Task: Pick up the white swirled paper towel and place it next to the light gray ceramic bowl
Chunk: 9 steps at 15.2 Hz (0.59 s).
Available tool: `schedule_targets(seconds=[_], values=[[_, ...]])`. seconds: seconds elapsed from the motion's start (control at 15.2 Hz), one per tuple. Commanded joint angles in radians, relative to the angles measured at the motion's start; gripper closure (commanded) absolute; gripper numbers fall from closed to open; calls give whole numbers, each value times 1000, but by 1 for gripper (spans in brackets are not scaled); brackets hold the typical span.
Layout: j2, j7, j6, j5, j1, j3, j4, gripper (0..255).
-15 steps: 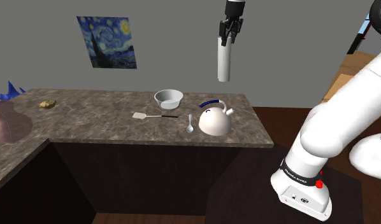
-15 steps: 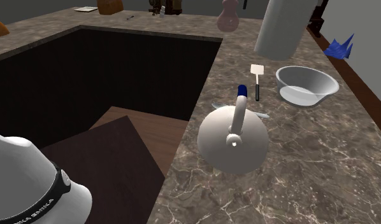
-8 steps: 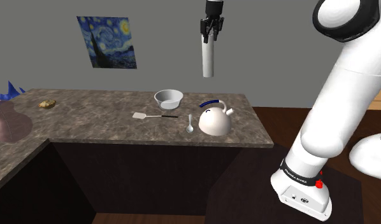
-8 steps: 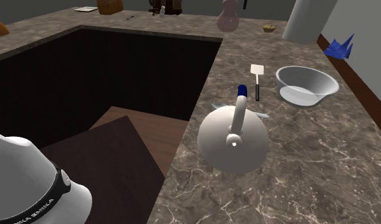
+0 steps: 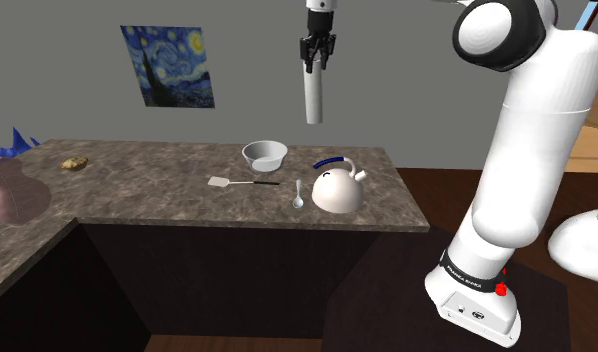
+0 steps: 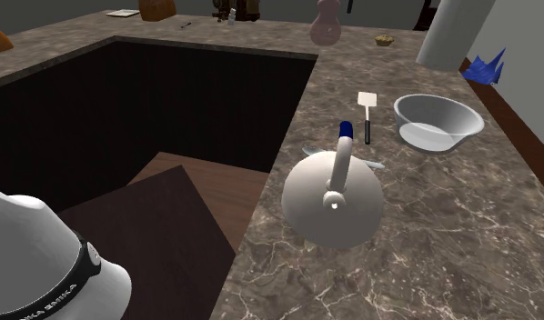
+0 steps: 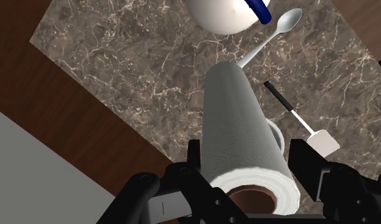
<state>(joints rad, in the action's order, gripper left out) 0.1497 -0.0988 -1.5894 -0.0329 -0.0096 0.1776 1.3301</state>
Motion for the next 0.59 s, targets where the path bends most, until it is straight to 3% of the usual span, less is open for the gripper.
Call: schedule_targets(seconds=[0.0, 0.53], values=[[-14, 4, -32, -3, 2, -1, 45, 255], [-47, 13, -152, -10, 6, -3, 198, 255]])
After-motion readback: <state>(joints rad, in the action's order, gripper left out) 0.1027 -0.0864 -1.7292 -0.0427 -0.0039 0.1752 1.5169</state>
